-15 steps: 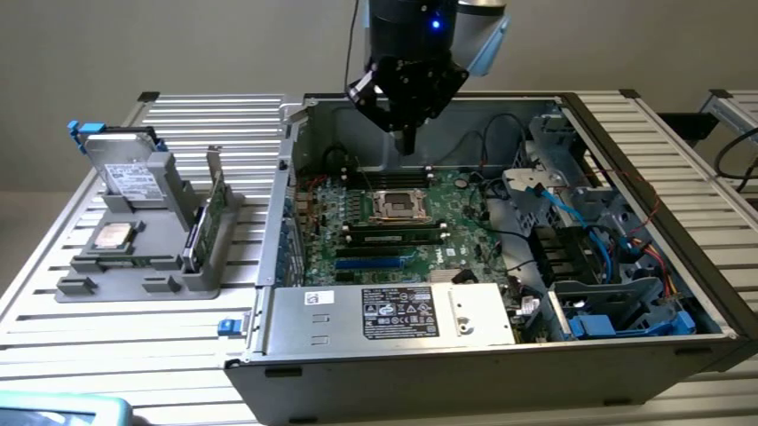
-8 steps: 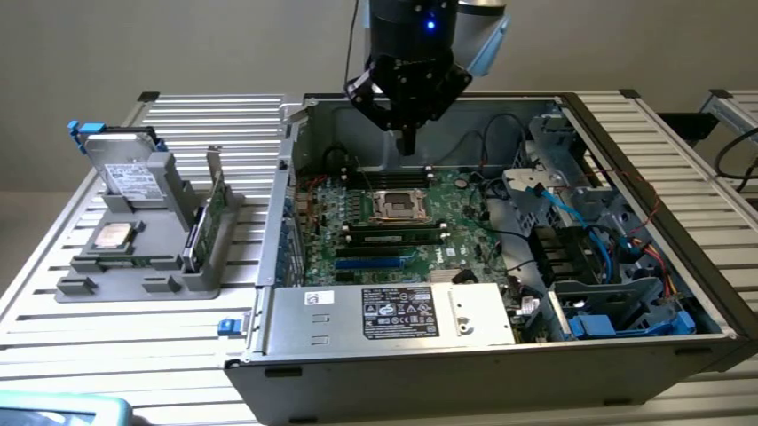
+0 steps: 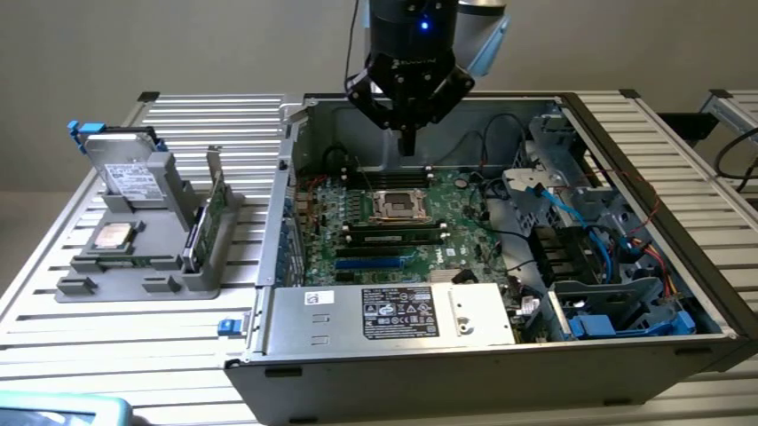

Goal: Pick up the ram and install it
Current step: 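Press down the ram until it locks into place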

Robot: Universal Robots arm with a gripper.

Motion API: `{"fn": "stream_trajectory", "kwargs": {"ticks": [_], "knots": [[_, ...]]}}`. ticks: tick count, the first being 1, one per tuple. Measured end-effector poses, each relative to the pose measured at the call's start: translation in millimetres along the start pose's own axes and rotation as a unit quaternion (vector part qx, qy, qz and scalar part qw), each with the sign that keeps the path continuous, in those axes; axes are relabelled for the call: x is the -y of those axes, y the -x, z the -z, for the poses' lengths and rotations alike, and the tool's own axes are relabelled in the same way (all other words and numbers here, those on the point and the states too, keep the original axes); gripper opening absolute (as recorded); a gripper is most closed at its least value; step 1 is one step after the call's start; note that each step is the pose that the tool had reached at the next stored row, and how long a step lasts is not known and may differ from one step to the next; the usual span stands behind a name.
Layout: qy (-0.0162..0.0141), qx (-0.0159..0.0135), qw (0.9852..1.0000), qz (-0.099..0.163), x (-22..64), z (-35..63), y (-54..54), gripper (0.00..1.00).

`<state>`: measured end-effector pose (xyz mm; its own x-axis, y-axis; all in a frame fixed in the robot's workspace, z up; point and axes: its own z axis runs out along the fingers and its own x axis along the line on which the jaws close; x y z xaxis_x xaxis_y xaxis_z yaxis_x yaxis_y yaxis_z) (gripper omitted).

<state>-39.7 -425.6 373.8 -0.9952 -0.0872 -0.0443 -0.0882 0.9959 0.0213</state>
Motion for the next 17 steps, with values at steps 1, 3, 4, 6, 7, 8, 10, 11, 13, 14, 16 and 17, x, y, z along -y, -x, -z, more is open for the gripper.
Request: {"fn": "stream_trajectory", "kwargs": {"ticks": [1, 3, 4, 6, 7, 8, 10, 11, 13, 14, 16, 17], "knots": [[-0.0004, 0.0002, 1.0000, -0.009, 0.0, 0.0, 0.0, 0.11], [-0.0012, 0.0006, 0.9996, -0.027, 0.0, -0.1, 0.0, 0.11], [-0.0016, 0.0008, 0.9993, -0.036, 0.0, -0.1, 0.0, 0.11], [-0.0024, 0.0011, 0.9985, -0.055, 0.0, -0.3, 0.0, 0.11], [-0.0028, 0.0014, 0.9980, -0.064, 0.0, -0.4, 0.0, 0.11], [-0.0032, 0.0016, 0.9974, -0.073, 0.0, -0.6, 0.0, 0.11], [-0.0041, 0.0019, 0.9959, -0.091, 0.0, -1.6, 0.0, 0.11], [-0.0045, 0.0021, 0.9950, -0.100, 0.0, -2.5, -0.1, 0.11], [-0.0048, 0.0019, 0.9944, -0.105, 0.0, -2.6, -0.2, 0.11], [-0.0047, 0.0019, 0.9944, -0.105, 0.1, -2.7, -0.2, 0.11], [-0.0047, 0.0019, 0.9944, -0.105, 0.0, -2.7, -0.2, 0.11], [-0.0047, 0.0019, 0.9944, -0.105, 0.1, -2.7, -0.2, 0.11]]}}
